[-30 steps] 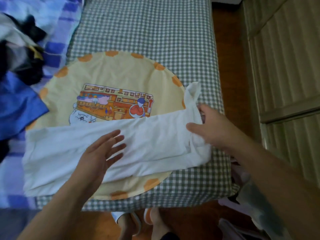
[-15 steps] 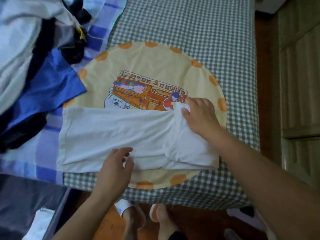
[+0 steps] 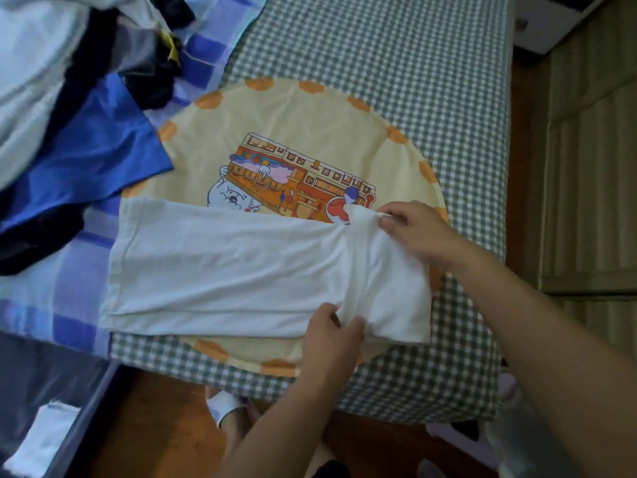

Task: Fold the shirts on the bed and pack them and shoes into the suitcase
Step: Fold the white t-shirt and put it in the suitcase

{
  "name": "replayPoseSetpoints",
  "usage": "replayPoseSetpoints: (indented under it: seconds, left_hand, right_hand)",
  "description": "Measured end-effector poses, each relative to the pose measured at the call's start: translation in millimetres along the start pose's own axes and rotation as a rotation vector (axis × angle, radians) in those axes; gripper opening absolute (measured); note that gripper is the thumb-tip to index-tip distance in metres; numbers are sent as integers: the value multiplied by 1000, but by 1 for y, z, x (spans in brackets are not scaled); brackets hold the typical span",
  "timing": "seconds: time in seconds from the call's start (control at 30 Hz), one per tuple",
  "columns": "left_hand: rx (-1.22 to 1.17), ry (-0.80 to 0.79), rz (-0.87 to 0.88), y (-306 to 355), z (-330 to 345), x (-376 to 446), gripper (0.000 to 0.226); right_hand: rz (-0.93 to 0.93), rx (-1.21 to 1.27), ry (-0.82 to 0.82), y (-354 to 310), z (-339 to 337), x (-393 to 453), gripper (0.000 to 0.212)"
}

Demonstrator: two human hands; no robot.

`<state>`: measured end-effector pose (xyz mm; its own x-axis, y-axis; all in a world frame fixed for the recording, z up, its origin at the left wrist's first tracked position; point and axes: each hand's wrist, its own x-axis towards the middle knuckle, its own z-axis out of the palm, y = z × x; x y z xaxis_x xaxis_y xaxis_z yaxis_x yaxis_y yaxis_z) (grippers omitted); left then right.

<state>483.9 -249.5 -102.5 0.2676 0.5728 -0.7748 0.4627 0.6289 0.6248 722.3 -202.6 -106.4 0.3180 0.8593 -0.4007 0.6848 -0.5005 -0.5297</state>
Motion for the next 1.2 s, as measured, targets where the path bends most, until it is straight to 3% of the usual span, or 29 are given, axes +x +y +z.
replayPoseSetpoints:
  seconds: [0.1,0.2,0.23,0.3,0.43,0.53,0.63,0.73,0.87,0.97,1.1,1.2]
  left_hand:
    - [11,33,2,-5,-7,-8,23]
    - [186,86,-8,-14,-12,-3,22]
    - [240,111,2,-17,-12,-2,16]
    - [407,188,89,-17,-12,-3,8]
    - [801,347,732,-10,-1,7,43]
    - [1046,223,899,5,23,39,54]
    - [1194,49,789,7,31,82,61]
    - [1419,-12,720,0,16,118,65]
    - [1461,-65,787,12,6,123,65]
    - [1365,89,792,8,-23,108,62]
    - [1270,415,462,-27,-147,101,63]
    - [1215,530,266,-44,-235,99,64]
  right_hand:
    - [-94,118,-84,-10,3,-4,22]
    - [-42,-233,-202,-10,40,13,31]
    - [-40,-354,-165,-7,56,18,29]
    - [-93,-479,75,-2,78,20,22]
    - [-179,-413,545,2,72,-2,24]
    - [-103,-343,597,8,64,-42,36]
    - [36,-406,400,26,81,-76,51]
    - [140,-543,188,47,105,-89,64]
    - [180,-547,247,21,113,-77,64]
    - [20,-487,272,-5,117,-65,63]
    - [-101,-537,198,-10,140,-49,66]
    - [-81,-578,196,-8,150,-43,67]
